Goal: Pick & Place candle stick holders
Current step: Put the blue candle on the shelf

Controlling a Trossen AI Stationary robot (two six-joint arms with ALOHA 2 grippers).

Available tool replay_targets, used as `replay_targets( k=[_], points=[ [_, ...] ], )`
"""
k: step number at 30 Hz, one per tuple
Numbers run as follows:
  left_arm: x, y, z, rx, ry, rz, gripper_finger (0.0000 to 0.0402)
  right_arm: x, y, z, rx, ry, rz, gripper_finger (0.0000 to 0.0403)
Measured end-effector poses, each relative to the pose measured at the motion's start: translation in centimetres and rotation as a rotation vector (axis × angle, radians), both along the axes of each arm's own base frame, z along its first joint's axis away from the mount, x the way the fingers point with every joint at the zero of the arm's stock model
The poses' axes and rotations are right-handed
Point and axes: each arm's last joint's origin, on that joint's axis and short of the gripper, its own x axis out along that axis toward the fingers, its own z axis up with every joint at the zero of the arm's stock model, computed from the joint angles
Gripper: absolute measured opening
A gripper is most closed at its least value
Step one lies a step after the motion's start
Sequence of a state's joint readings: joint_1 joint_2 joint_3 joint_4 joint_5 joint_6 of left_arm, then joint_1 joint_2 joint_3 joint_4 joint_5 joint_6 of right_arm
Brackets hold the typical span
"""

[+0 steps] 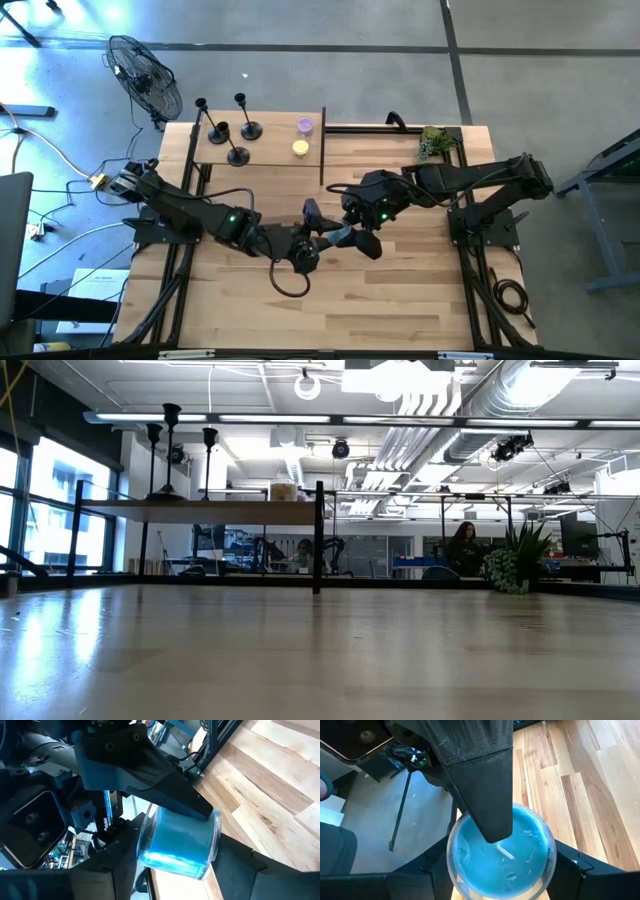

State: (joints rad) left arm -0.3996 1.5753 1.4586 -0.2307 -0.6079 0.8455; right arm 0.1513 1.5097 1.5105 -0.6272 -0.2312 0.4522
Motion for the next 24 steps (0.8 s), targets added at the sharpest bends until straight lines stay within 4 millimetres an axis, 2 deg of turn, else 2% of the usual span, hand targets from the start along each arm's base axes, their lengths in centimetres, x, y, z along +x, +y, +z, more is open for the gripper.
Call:
replay_targets(
  k=[14, 20, 24],
  points=[
    [0.01, 0.03, 0.04, 0.000, -0.005, 0.007, 0.0205, 0.05, -0.23, 0.01, 0.009, 0.004, -0.023, 0.0221],
    [0.09, 0.11, 0.27, -0.029, -0.034, 0.027, 0.0203, 0.24, -0.36, 0.19, -0.007, -0.026, -0.048, 0.0274],
    [0.02, 0.15, 0.22, -0.022, -0.025, 0.036, 0.0203, 0.50, -0.45, 0.51, -0.009, -0.069, -0.059, 0.0283]
  ],
)
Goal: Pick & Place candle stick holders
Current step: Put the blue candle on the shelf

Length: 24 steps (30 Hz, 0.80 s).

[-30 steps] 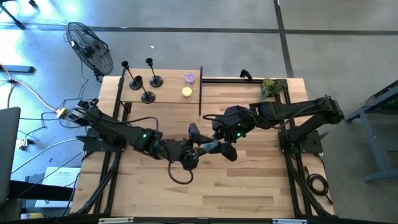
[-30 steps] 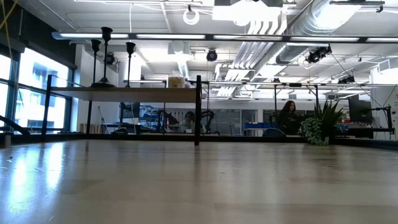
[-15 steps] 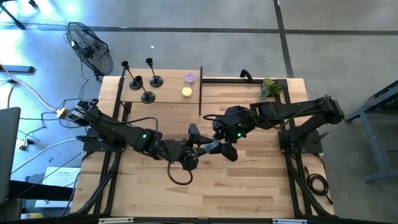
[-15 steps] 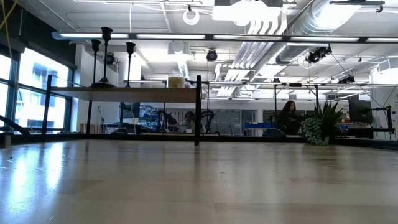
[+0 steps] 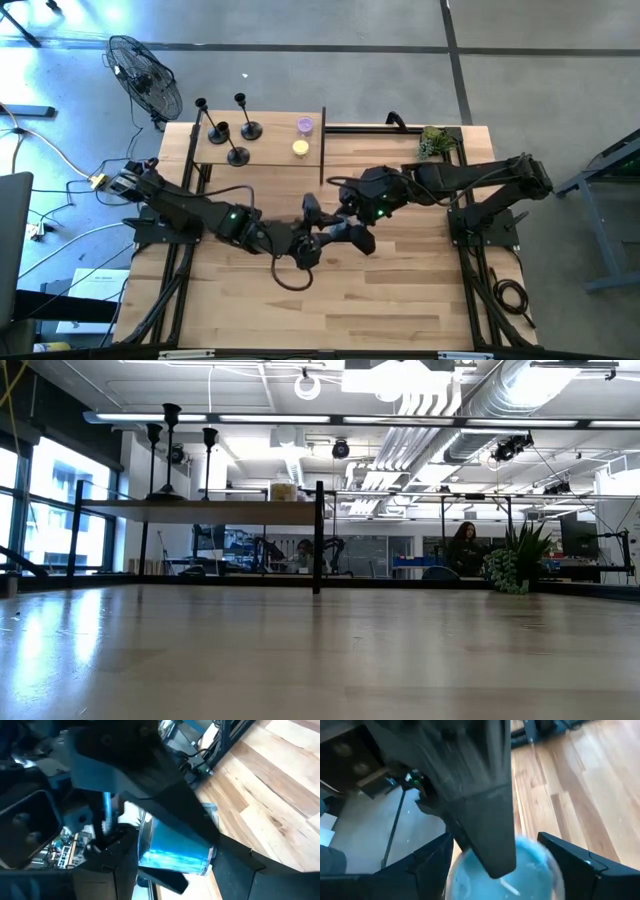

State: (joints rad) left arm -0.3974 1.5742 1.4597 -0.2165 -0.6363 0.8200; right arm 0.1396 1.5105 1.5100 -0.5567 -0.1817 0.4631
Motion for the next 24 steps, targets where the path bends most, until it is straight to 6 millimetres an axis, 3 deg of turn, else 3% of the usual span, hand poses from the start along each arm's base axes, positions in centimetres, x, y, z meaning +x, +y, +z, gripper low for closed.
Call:
replay_targets(
  k=[12, 24],
  points=[
    [-0.1, 0.0, -0.1, 0.013, 0.013, 0.012, 0.0203, -0.1, -0.6, 0.5, -0.012, -0.035, -0.008, 0.0287],
    [-0.2, 0.4, 0.1, 0.040, -0.024, 0.161, 0.0203, -5.8, -1.4, 5.6, -0.078, -0.218, -0.121, 0.0288]
  ],
)
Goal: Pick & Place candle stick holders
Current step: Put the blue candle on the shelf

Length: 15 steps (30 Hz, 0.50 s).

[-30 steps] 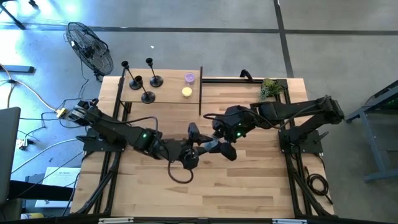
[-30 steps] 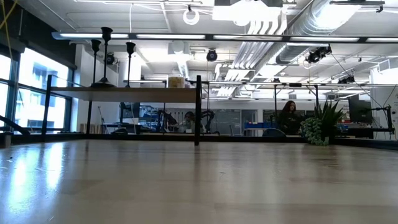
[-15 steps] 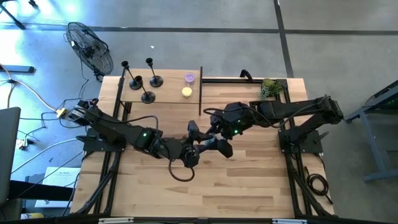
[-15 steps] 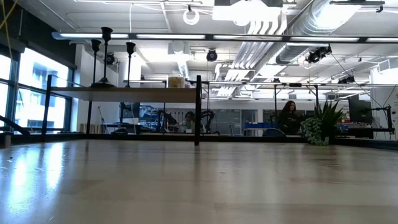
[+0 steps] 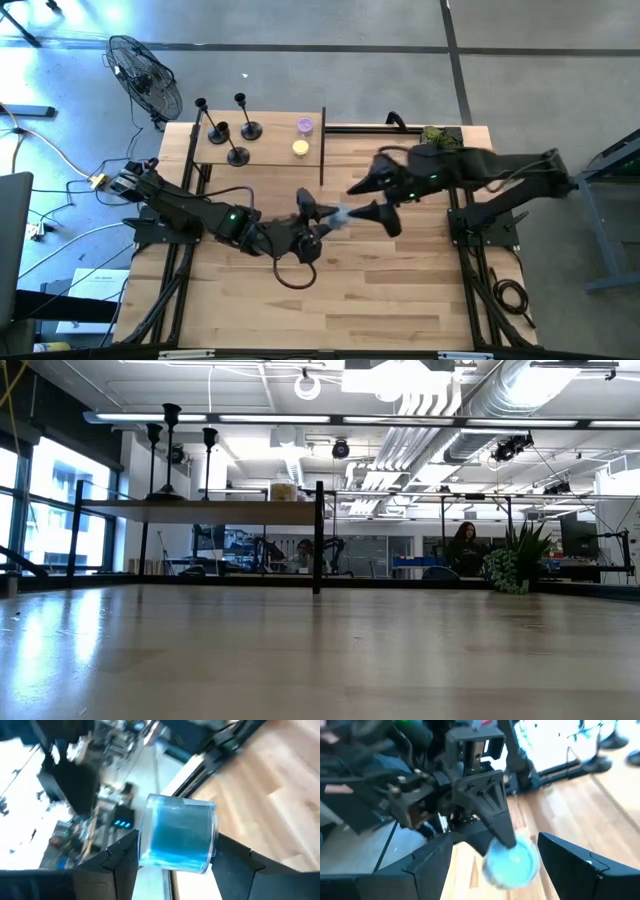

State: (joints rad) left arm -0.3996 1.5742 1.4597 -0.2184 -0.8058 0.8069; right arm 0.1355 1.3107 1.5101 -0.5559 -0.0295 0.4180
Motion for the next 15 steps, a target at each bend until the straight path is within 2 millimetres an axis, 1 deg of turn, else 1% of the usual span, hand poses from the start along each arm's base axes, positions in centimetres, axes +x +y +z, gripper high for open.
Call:
replay_targets(
  k=[4, 7, 11, 15],
  points=[
    [0.0, 0.3, 0.5, 0.035, -0.055, 0.116, 0.0203, -1.6, 0.3, 1.0, -0.014, -0.031, -0.025, 0.0288],
    [0.0, 0.1, 1.3, 0.108, -0.087, 0.163, 0.0199, -2.1, 0.5, 1.0, -0.028, -0.023, -0.043, 0.0288],
    [-0.2, -0.6, 2.5, 0.223, -0.112, 0.138, 0.0196, -2.0, 0.6, 0.9, -0.050, -0.016, -0.059, 0.0288],
    [-0.4, -1.3, 3.4, 0.279, -0.149, 0.087, 0.0196, -1.6, 0.6, 1.1, -0.096, -0.062, -0.053, 0.0288]
  ],
)
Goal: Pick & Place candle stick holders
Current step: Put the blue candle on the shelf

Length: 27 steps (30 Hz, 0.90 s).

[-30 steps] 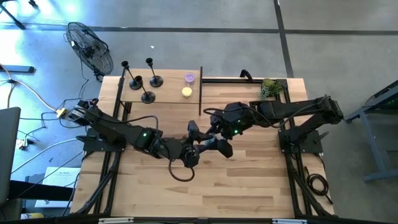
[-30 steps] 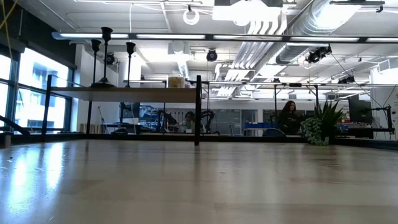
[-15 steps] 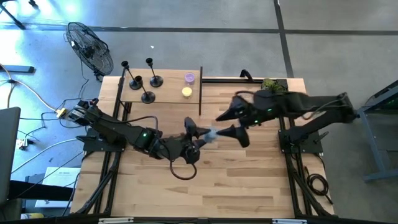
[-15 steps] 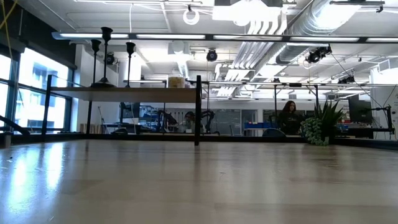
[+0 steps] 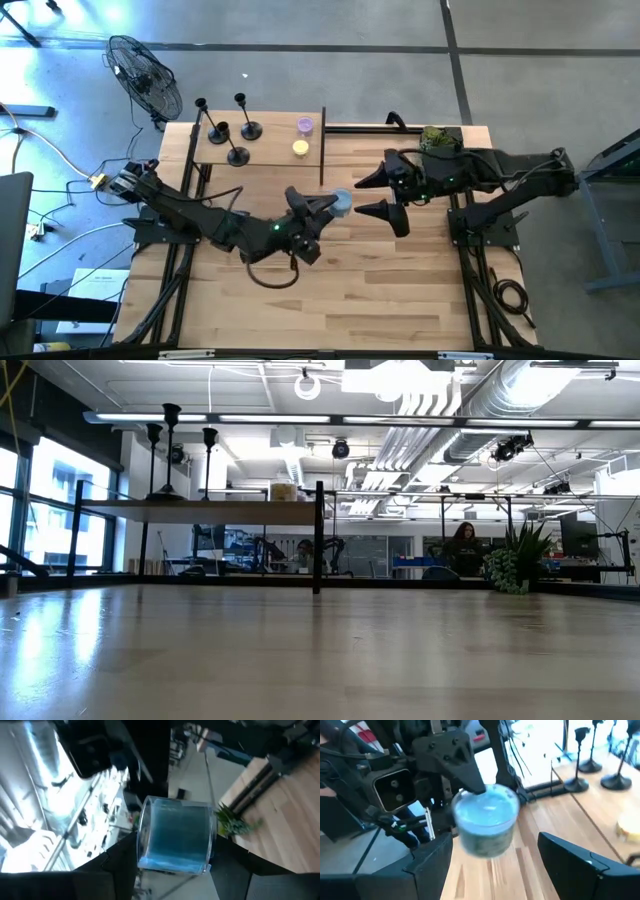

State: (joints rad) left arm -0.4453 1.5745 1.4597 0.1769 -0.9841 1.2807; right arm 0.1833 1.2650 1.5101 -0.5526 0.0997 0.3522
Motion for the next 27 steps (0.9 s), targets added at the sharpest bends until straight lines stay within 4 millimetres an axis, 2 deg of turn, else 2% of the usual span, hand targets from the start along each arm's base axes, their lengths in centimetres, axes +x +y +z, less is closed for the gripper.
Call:
replay_targets(
  k=[7, 16, 27],
  points=[
    [-0.1, 0.0, 1.1, 0.029, -0.067, 0.001, 0.0196, 0.8, 0.2, 0.5, -0.078, -0.083, 0.027, 0.0288],
    [-0.1, 0.0, 1.3, 0.043, -0.084, -0.014, 0.0196, 2.6, 0.6, 0.1, -0.119, -0.129, 0.057, 0.0288],
    [-0.1, -0.1, 1.4, 0.062, -0.079, -0.024, 0.0197, 2.8, 0.7, 0.5, -0.097, -0.176, 0.099, 0.0288]
  ],
)
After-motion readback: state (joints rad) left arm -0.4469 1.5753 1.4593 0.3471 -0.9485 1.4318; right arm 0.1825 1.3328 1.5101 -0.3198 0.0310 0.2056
